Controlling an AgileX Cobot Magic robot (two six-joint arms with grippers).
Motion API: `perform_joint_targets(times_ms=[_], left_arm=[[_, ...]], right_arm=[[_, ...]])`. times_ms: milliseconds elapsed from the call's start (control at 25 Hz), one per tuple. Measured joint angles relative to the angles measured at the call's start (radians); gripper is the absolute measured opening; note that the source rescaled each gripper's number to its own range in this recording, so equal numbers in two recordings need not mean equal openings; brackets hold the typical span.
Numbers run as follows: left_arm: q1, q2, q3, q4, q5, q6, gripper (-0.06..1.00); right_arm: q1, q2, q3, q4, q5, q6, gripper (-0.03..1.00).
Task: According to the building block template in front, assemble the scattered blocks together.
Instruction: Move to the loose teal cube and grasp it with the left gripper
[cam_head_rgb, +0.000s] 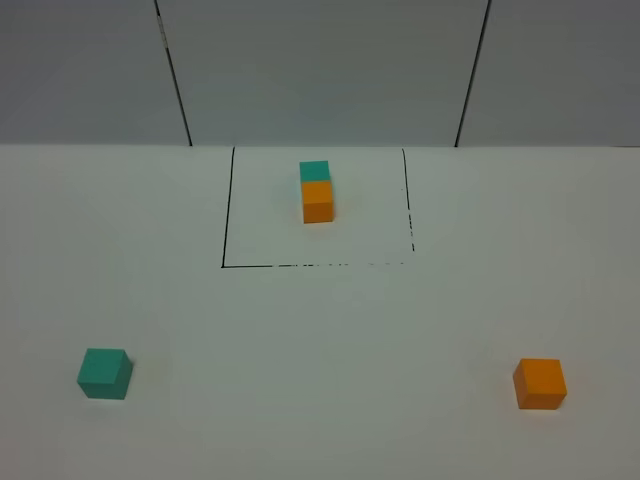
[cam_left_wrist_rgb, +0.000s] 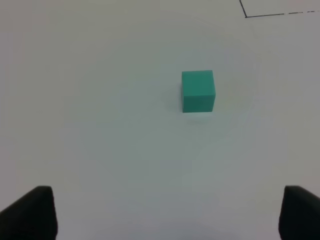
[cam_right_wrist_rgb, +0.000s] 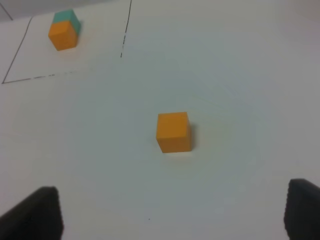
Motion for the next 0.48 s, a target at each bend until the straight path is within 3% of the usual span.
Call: perform_joint_targets(times_ms=[240,480], left_arm=[[0.0,0.0,0.0,0.0,0.0,0.0,0.72],[0.0,0.0,0.0,0.0,0.0,0.0,0.7]], right_arm=[[0.0,0.0,0.0,0.0,0.0,0.0,0.77],[0.0,0.0,0.0,0.0,0.0,0.0,0.77]])
